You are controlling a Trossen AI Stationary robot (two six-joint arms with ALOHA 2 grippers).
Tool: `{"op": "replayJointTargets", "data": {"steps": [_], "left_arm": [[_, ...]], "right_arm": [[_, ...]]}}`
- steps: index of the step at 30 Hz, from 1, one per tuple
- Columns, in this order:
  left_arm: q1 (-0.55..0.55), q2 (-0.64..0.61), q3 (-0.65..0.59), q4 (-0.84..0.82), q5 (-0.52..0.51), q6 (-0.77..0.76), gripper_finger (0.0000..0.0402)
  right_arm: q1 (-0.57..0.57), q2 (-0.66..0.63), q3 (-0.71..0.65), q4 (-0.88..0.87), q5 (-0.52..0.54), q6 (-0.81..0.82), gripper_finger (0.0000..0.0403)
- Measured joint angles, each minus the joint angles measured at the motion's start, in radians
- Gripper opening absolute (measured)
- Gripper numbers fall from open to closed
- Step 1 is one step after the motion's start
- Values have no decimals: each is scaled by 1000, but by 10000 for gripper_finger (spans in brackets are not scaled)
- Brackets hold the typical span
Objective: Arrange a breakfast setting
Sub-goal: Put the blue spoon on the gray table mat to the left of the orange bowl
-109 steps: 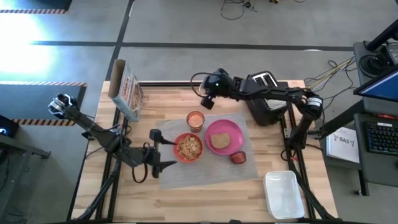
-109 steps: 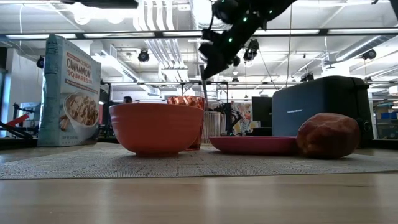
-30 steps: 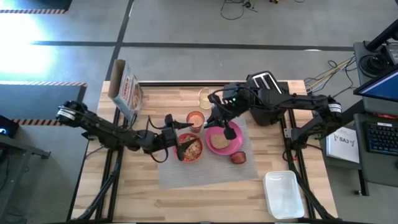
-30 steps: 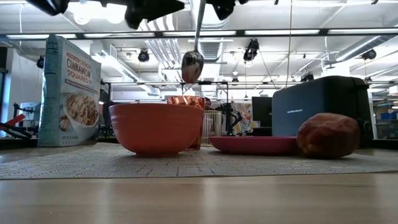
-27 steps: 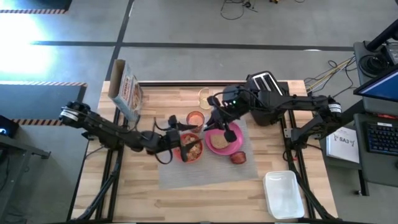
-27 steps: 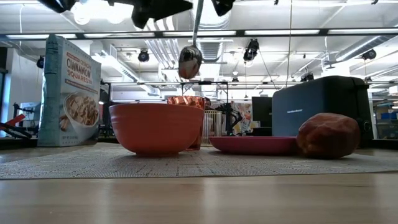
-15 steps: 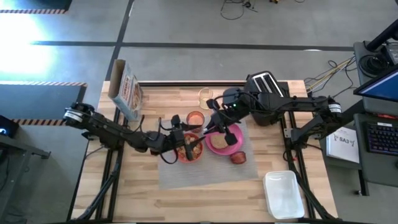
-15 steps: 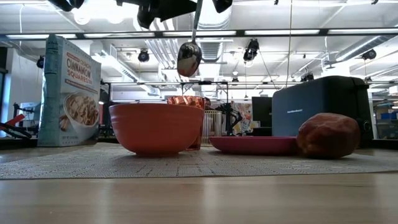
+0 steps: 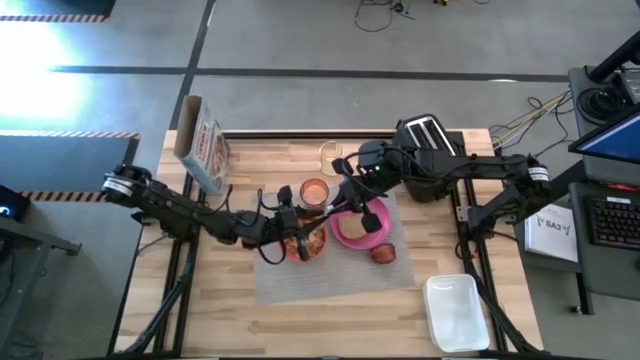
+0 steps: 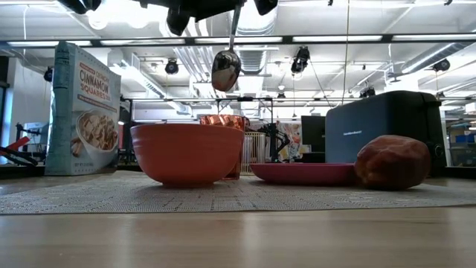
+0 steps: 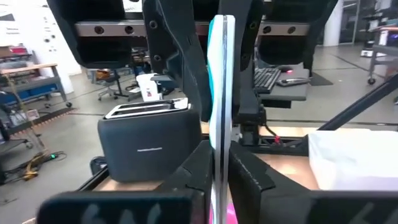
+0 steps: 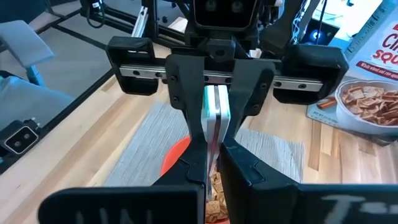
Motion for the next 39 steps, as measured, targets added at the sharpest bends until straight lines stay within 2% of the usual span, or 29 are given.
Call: {"op": "replayJointTargets", "data": {"steps": [2,7,12,22,26,29,34,36,39], "left_arm": [[1,-3,0,1,21,-11,12],[3,-8,0,3,61,-16,13],[6,-13,0,-3,71,-39,8],[9,-19,2,-12,85,-29,8],[9,-46,2,-95,96,9,8],[10,-85,21,-281,164,56,8],[6,-133,162,-836,397,180,8],[3,-130,231,-1032,481,190,8],[-1,-126,347,-1249,508,172,7]], "right_arm": [[0,-1,0,0,0,0,13],[0,-2,0,1,-6,9,13],[0,-8,0,-1,0,113,22],[-3,-45,0,-11,23,172,147],[-3,-80,0,-27,70,173,180],[-6,-119,0,-82,157,171,191],[-9,-171,0,-207,322,167,191],[-8,-182,0,-255,354,171,189],[-11,-187,0,-308,361,184,184]]}}
